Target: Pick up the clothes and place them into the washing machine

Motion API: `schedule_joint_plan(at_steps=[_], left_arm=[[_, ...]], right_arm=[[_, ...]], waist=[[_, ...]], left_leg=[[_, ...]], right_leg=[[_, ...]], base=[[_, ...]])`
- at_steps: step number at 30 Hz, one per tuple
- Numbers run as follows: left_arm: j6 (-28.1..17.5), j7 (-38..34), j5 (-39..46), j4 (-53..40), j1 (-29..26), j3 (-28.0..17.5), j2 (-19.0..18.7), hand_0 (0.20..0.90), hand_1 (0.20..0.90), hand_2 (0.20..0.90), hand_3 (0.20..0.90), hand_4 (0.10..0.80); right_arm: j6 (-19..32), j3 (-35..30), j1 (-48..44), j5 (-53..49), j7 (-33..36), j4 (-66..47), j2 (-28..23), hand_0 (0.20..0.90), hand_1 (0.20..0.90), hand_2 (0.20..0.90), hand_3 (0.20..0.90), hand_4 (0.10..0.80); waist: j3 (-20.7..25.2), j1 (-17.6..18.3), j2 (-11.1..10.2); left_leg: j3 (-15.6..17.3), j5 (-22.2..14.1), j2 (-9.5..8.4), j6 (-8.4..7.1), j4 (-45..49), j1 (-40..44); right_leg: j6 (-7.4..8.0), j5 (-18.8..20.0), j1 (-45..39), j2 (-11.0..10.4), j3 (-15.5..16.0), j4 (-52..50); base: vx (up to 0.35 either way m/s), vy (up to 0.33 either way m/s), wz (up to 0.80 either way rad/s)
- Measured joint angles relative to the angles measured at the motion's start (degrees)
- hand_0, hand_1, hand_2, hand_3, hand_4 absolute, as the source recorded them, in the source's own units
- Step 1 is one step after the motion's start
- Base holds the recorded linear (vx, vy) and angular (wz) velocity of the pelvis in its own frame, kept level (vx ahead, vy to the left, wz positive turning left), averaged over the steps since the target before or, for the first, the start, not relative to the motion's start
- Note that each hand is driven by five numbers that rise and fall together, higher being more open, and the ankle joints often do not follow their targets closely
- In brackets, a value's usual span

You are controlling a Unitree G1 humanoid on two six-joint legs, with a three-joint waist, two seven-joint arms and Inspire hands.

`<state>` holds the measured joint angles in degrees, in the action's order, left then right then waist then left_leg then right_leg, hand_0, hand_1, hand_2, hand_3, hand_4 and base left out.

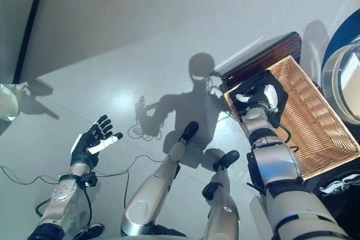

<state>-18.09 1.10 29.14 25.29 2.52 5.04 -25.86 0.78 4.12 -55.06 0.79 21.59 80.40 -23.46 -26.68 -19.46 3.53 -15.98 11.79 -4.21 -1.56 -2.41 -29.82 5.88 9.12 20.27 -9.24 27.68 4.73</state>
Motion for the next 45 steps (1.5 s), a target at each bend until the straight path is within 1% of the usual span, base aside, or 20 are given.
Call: schedule_joint_plan(at_steps=[5, 6, 9, 10, 13, 15, 16, 19, 21, 25, 26, 27, 28, 29, 31, 32, 35, 37, 40, 45], left_arm=[[0.0, -0.2, -0.1, 1.5, -0.1, 0.0, 0.2, 0.9, 0.9, 0.9, 0.9, 0.8], [0.0, -0.2, -0.1, 1.9, 0.0, 0.0, 0.2, 0.9, 0.9, 0.9, 0.9, 0.8], [0.0, -0.2, 0.0, 2.6, 0.1, 0.0, 0.2, 0.9, 0.9, 0.9, 0.9, 0.8], [0.0, -0.2, 0.0, 2.9, 0.1, 0.0, 0.3, 0.9, 0.9, 0.9, 0.9, 0.8], [0.0, -0.1, 0.0, 3.6, 0.1, 0.0, 0.4, 0.9, 0.9, 0.9, 0.9, 0.8], [0.1, 0.0, 0.1, 4.6, 0.5, 0.1, 0.9, 0.9, 0.9, 0.9, 0.9, 0.8], [0.1, 0.0, 0.1, 4.6, 0.7, 0.1, 0.9, 0.9, 0.9, 0.9, 0.9, 0.8], [0.1, 0.1, 0.2, 4.6, 1.3, 0.2, 0.9, 0.9, 0.9, 0.9, 0.9, 0.8], [0.1, 0.1, 0.4, 4.7, 1.4, 0.3, 1.0, 0.9, 0.9, 0.9, 0.9, 0.8], [0.1, 0.1, 0.4, 4.6, 1.6, 0.4, 0.9, 0.9, 0.9, 0.9, 0.9, 0.8], [0.1, 0.1, 0.4, 4.6, 1.6, 0.4, 0.9, 0.9, 0.9, 0.9, 0.9, 0.8], [0.1, 0.1, 0.4, 4.6, 1.7, 0.4, 1.0, 0.9, 0.9, 0.9, 0.9, 0.8], [0.1, 0.0, 0.4, 4.6, 1.8, 0.4, 0.9, 0.9, 0.9, 0.9, 0.9, 0.8], [0.1, 0.0, 0.4, 4.5, 1.8, 0.4, 0.9, 0.9, 0.9, 0.9, 0.9, 0.8], [0.1, -0.1, 0.4, 4.1, 1.9, 0.5, 0.9, 0.9, 0.9, 0.9, 0.9, 0.8], [-0.1, -0.1, 0.4, 3.8, 1.9, 0.5, 1.0, 0.9, 0.9, 0.9, 0.9, 0.8], [-0.4, -0.4, 0.4, 3.2, 2.4, 0.6, 0.9, 0.9, 0.9, 0.9, 0.9, 0.8], [-0.7, -0.3, 0.4, 3.1, 2.4, 0.7, 0.9, 0.9, 0.9, 0.9, 0.9, 0.8], [-0.9, -0.7, 0.4, 2.7, 2.4, 0.7, 0.9, 0.9, 0.9, 0.9, 0.9, 0.8], [-0.9, -1.5, 0.4, 2.4, 2.4, 0.7, 0.9, 0.9, 0.9, 0.9, 0.9, 0.8]], right_arm=[[3.2, -4.8, 3.6, -6.9, 1.0, -3.4, -0.2, 0.2, 0.2, 0.2, 0.2, 0.3], [4.2, -6.4, 4.3, -9.6, 1.2, -3.5, -0.3, 0.2, 0.2, 0.2, 0.2, 0.3], [4.8, -7.2, 5.5, -13.8, 1.2, -3.7, -0.9, 0.2, 0.2, 0.2, 0.2, 0.3], [6.0, -9.0, 6.9, -16.2, 1.1, -4.3, -1.0, 0.2, 0.2, 0.2, 0.2, 0.3], [7.5, -10.6, 8.7, -21.2, 0.7, -4.3, -1.2, 0.2, 0.2, 0.2, 0.2, 0.3], [8.3, -11.1, 10.1, -24.5, 0.0, -4.5, -1.1, 0.2, 0.2, 0.2, 0.2, 0.3], [8.4, -10.9, 10.4, -24.9, -0.3, -4.7, -1.1, 0.2, 0.2, 0.2, 0.2, 0.3], [8.5, -10.3, 10.3, -24.5, -0.4, -4.3, -1.3, 0.2, 0.2, 0.2, 0.2, 0.3], [8.7, -9.5, 10.1, -23.4, -0.4, -4.6, -1.3, 0.2, 0.2, 0.2, 0.2, 0.3], [7.5, -3.5, 8.0, -14.9, 0.4, -3.9, -1.9, 0.2, 0.2, 0.2, 0.2, 0.3], [7.2, -2.5, 7.7, -13.4, 0.8, -3.9, -2.0, 0.255, 0.255, 0.255, 0.255, 0.339], [6.6, -1.2, 7.0, -10.2, 1.0, -3.8, -2.0, 0.469, 0.469, 0.469, 0.469, 0.492], [6.0, 1.3, 6.0, -7.1, 1.3, -2.9, -2.2, 0.82, 0.82, 0.82, 0.82, 0.743], [5.4, 2.2, 5.4, -5.1, 1.4, -3.0, -2.2, 0.9, 0.9, 0.9, 0.9, 0.8], [5.0, 3.0, 4.5, -1.2, 2.4, -3.0, -2.3, 0.9, 0.9, 0.9, 0.9, 0.8], [4.3, 3.2, 4.0, 0.2, 2.4, -2.9, -2.5, 0.9, 0.9, 0.9, 0.9, 0.8], [2.9, 5.4, 2.8, 2.0, 2.4, -2.5, -2.6, 0.9, 0.9, 0.9, 0.9, 0.8], [2.8, 5.6, 2.0, 3.3, 2.4, -2.2, -2.9, 0.9, 0.9, 0.9, 0.9, 0.8], [2.4, 6.7, 1.0, 3.5, 2.3, -1.9, -4.0, 0.9, 0.9, 0.9, 0.9, 0.8], [1.6, 6.7, 0.3, 4.4, 2.4, -0.9, -4.6, 0.9, 0.9, 0.9, 0.9, 0.8]], waist=[[0.0, 1.8, -0.2], [0.1, 2.0, -0.4], [0.1, 3.1, -0.4], [0.1, 3.2, -0.5], [0.1, 3.2, -0.5], [0.3, 3.3, -0.5], [0.4, 3.5, -0.6], [0.5, 4.1, -0.7], [0.7, 4.4, -0.8], [0.9, 4.4, -0.9], [0.9, 4.4, -0.9], [0.9, 4.3, -0.9], [1.0, 4.3, -0.8], [1.1, 4.2, -0.8], [2.7, 3.8, -0.9], [2.7, 3.2, -0.8], [2.7, 2.3, -0.8], [2.7, 1.8, -0.8], [2.6, 1.2, -0.9], [2.3, 1.3, -1.5]], left_leg=[[0.9, -0.3, 0.09, -0.19, -0.1, 2.2], [1.6, -0.3, 0.19, -0.23, -0.1, 2.5], [2.1, -0.3, 0.35, -0.22, -0.1, 2.6], [2.2, -0.3, 0.38, -0.22, 0.0, 2.7], [2.6, -0.2, 0.4, -0.03, 0.1, 2.8], [3.1, -0.4, 0.4, 0.27, 0.0, 3.4], [3.2, -0.6, 0.41, 0.41, 0.0, 3.7], [3.3, -0.7, 0.33, 0.54, 0.0, 4.2], [3.4, -0.7, 0.34, 0.57, 0.0, 4.3], [3.7, -0.7, 0.29, 0.63, 0.0, 4.2], [3.7, -0.7, 0.29, 0.63, 0.0, 4.2], [3.7, -0.7, 0.27, 0.63, -0.1, 4.2], [3.7, -0.7, 0.27, 0.63, -0.1, 4.2], [3.6, -0.7, 0.27, 0.63, -0.1, 4.0], [3.3, -0.7, 0.32, 0.61, 0.0, 2.1], [3.4, -0.6, 0.33, 0.61, 0.0, 1.9], [2.8, -0.6, 0.29, 0.6, 0.0, 1.4], [2.6, -0.6, 0.3, 0.59, 0.0, 0.4], [1.5, -0.2, 0.21, 0.39, 0.0, -1.3], [1.1, -0.3, 0.16, 0.37, 0.0, -1.7]], right_leg=[[0.08, 0.0, -2.0, 0.0, -0.9, 0.0], [0.27, 0.0, -1.9, 0.0, -1.4, 0.0], [0.42, 0.2, -1.9, 0.0, -1.9, 0.0], [0.28, 0.4, -1.9, 0.0, -2.0, 0.0], [-0.26, 1.0, -1.9, 0.1, -2.4, 0.0], [-0.07, 1.0, -2.3, 0.0, -2.8, 0.0], [-0.03, 0.8, -2.5, -0.4, -3.0, 0.0], [0.08, 0.8, -2.9, -0.1, -3.3, 0.0], [0.22, 0.7, -3.0, -0.4, -3.2, 0.0], [-0.02, 1.0, -2.7, -0.3, -3.4, 0.0], [-0.01, 1.0, -2.7, -0.3, -3.4, 0.0], [-0.02, 1.0, -2.7, -0.3, -3.4, 0.0], [-0.01, 1.0, -2.7, -0.3, -3.4, 0.0], [-0.02, 1.0, -2.6, -0.3, -3.3, 0.0], [0.18, 0.8, -0.9, -0.3, -3.3, 0.0], [-0.04, 1.0, -0.6, -0.1, -3.3, 0.0], [0.03, 0.9, -0.4, -0.1, -2.7, 0.0], [0.0, 0.8, 0.4, 0.0, -2.5, 0.0], [0.07, 0.6, 1.6, 0.1, -1.6, 0.0], [0.27, 0.3, 1.6, 0.2, -1.5, 0.0]], base=[[0.011, 0.011, -0.07], [0.011, 0.007, -0.1], [0.004, 0.009, -0.1], [0.01, -0.002, -0.08], [-0.038, 0.03, -0.06], [0.002, -0.002, -0.06], [0.0, 0.0, 0.0], [0.004, -0.017, -0.02], [-0.068, 0.03, -0.03], [-0.024, 0.014, -0.02], [0.011, -0.004, 0.05], [0.013, -0.014, 0.1], [0.009, -0.013, 0.08], [0.081, -0.077, 0.15], [0.083, -0.077, 0.17], [0.008, -0.011, 0.1], [0.018, -0.005, 0.12], [0.022, 0.017, 0.14], [0.032, 0.029, 0.07], [0.048, 0.045, 0.04]])
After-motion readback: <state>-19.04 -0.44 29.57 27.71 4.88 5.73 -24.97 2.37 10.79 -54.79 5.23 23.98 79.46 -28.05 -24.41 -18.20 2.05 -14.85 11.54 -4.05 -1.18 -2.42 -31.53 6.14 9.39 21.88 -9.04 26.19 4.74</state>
